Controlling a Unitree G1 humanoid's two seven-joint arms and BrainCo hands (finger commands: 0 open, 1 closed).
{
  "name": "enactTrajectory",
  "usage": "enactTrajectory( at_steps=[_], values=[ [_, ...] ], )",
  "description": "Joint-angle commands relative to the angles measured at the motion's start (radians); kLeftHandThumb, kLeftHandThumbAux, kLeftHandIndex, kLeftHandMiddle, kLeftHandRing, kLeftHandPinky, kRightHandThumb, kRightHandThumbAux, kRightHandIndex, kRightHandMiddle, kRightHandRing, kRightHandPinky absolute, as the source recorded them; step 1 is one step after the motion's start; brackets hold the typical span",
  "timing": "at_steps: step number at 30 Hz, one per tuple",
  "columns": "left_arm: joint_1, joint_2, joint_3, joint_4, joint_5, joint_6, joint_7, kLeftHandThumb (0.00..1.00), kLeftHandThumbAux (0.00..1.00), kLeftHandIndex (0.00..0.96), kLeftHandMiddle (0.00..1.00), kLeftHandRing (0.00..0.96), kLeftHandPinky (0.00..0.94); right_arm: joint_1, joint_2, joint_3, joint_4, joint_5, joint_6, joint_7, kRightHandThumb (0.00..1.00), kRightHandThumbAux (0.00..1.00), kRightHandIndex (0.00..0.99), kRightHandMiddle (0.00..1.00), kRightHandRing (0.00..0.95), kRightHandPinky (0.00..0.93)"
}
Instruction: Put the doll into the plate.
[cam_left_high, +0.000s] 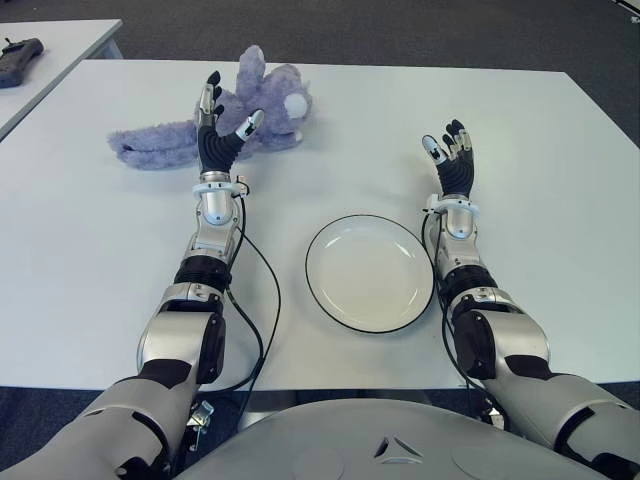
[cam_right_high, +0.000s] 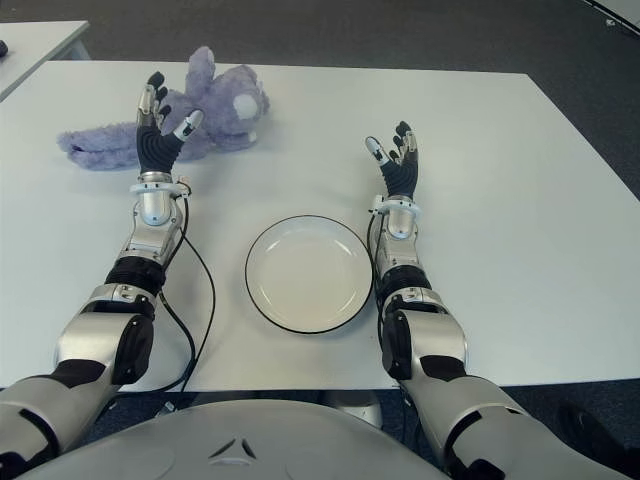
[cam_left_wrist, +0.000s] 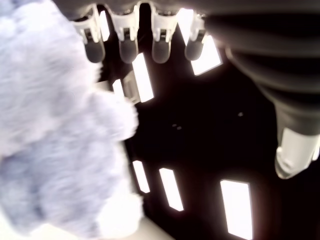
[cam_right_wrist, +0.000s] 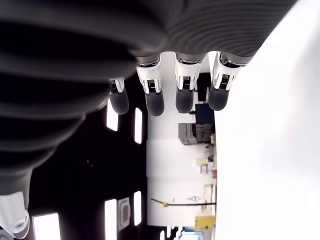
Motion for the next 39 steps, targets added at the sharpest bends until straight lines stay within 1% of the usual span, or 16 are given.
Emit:
enactTrajectory(
  at_steps=[1,5,11,13,18,24,27,32,35,36,39],
  values=[
    [0.05,0.011,-0.009,-0.103,0.049,-0.039,0.039,0.0,0.5,0.0,0.004,0.0,0.0,0.374,0.094,-0.003,0.251,0.003,0.025,-0.014,0.0,0.572,0.076,0.087,0.055,0.045],
    [0.056,0.012,-0.005,-0.126,0.05,-0.051,0.038,0.0,0.49,0.0,0.012,0.0,0.0,0.372,0.094,-0.005,0.252,0.006,0.031,-0.009,0.0,0.575,0.073,0.085,0.053,0.047],
    [0.055,0.008,0.005,-0.169,0.023,-0.029,0.016,0.0,0.461,0.0,0.016,0.0,0.0,0.369,0.093,-0.013,0.254,0.014,0.039,0.001,0.0,0.571,0.071,0.082,0.051,0.054],
    [0.049,0.007,0.01,-0.178,0.01,-0.02,0.006,0.0,0.444,0.009,0.018,0.0,0.0,0.37,0.094,-0.013,0.254,0.014,0.036,0.001,0.0,0.571,0.067,0.08,0.05,0.044],
    [0.038,0.011,0.013,-0.189,0.004,-0.007,-0.002,0.0,0.439,0.034,0.026,0.0,0.0,0.37,0.094,-0.012,0.254,0.011,0.033,-0.006,0.0,0.575,0.063,0.083,0.051,0.038],
    [0.024,0.024,0.015,-0.196,0.006,0.002,-0.011,0.0,0.426,0.048,0.027,0.0,0.0,0.371,0.095,-0.007,0.252,0.005,0.03,-0.015,0.0,0.582,0.068,0.083,0.051,0.05],
    [0.001,0.045,0.019,-0.185,0.006,0.004,-0.02,0.0,0.419,0.059,0.029,0.0,0.0,0.37,0.095,-0.006,0.251,0.004,0.031,-0.015,0.0,0.588,0.068,0.083,0.052,0.052],
    [-0.019,0.061,0.015,-0.18,0.023,0.008,-0.013,0.0,0.402,0.06,0.021,0.0,0.0,0.372,0.095,-0.005,0.25,0.005,0.027,-0.014,0.0,0.588,0.064,0.083,0.054,0.049],
    [-0.055,0.077,0.006,-0.19,0.049,0.049,-0.006,0.0,0.389,0.049,0.004,0.0,0.0,0.373,0.094,-0.001,0.25,-0.001,0.025,-0.017,0.0,0.583,0.062,0.082,0.055,0.055],
    [-0.063,0.082,0.004,-0.192,0.055,0.061,-0.005,0.0,0.416,0.027,0.0,0.0,0.0,0.374,0.094,0.0,0.25,-0.002,0.025,-0.018,0.0,0.58,0.064,0.082,0.054,0.054],
    [-0.083,0.096,-0.001,-0.187,0.063,0.093,-0.009,0.0,0.437,0.013,0.0,0.0,0.0,0.374,0.094,0.003,0.25,-0.005,0.024,-0.021,0.0,0.577,0.065,0.082,0.054,0.053]
  ],
)
